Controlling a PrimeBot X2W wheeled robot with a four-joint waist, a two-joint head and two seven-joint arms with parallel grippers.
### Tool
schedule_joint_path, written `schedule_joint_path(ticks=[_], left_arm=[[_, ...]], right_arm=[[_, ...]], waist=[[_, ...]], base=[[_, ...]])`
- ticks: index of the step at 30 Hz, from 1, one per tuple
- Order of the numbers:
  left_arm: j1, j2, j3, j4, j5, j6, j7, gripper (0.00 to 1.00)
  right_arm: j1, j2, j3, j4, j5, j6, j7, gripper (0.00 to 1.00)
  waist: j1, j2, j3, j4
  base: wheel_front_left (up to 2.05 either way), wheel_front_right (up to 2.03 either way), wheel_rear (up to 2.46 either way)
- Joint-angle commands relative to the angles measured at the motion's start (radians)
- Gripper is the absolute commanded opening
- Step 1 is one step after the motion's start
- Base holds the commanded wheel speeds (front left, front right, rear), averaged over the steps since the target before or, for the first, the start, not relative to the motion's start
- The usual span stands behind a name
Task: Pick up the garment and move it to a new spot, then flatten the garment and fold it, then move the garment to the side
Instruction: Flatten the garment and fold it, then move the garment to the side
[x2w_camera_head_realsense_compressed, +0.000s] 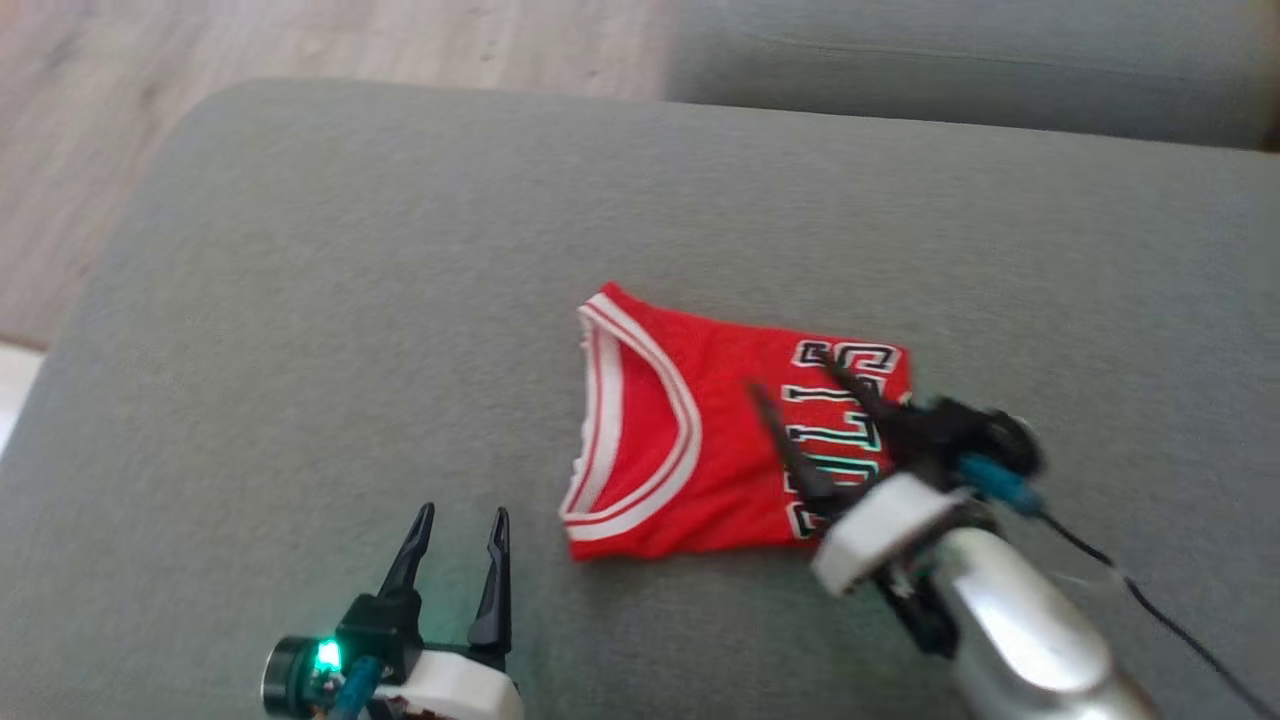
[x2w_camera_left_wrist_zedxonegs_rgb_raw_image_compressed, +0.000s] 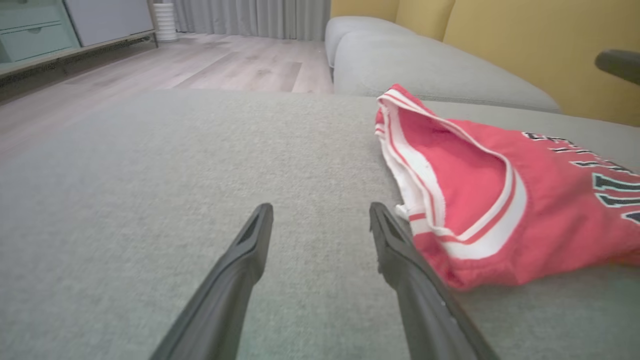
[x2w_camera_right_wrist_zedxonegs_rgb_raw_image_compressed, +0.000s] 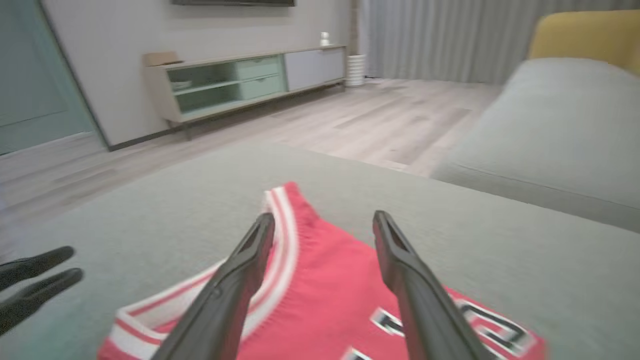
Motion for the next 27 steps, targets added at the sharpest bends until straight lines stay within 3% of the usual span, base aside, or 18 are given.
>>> schedule_joint_path(ticks=[1,7,13,21,27], left_arm=[[-0.036,0.001,0.039,-0.030,0.012,0.001,-0.007,1.00],[-0.034,0.001,0.067,-0.040,0.037,0.010,-0.007,1.00],[-0.017,0.001,0.106,-0.047,0.082,0.015,-0.007,1.00],[0.011,0.001,0.136,-0.074,0.107,0.021,-0.007,1.00],[-0.004,0.001,0.113,-0.082,0.105,0.015,-0.007,1.00]], right_arm=[[0.034,0.013,-0.029,-0.033,-0.020,-0.001,-0.011,1.00],[0.141,0.039,-0.299,-0.061,-0.117,-0.001,-0.011,1.00],[0.208,0.057,-0.446,-0.084,-0.168,-0.001,-0.011,1.00],[0.252,0.061,-0.467,-0.091,-0.142,-0.001,-0.011,1.00],[0.217,0.061,-0.365,-0.047,-0.097,-0.001,-0.011,1.00]], waist=[[0.0000,0.0000,-0.013,-0.044],[0.0000,0.0000,-0.020,-0.119],[0.0000,0.0000,-0.020,-0.167],[0.0000,0.0000,-0.022,-0.185],[0.0000,0.0000,0.001,-0.153]], base=[[0.00,0.00,0.00],[0.00,0.00,0.00],[0.00,0.00,0.00],[0.00,0.00,0.00],[0.00,0.00,0.00]])
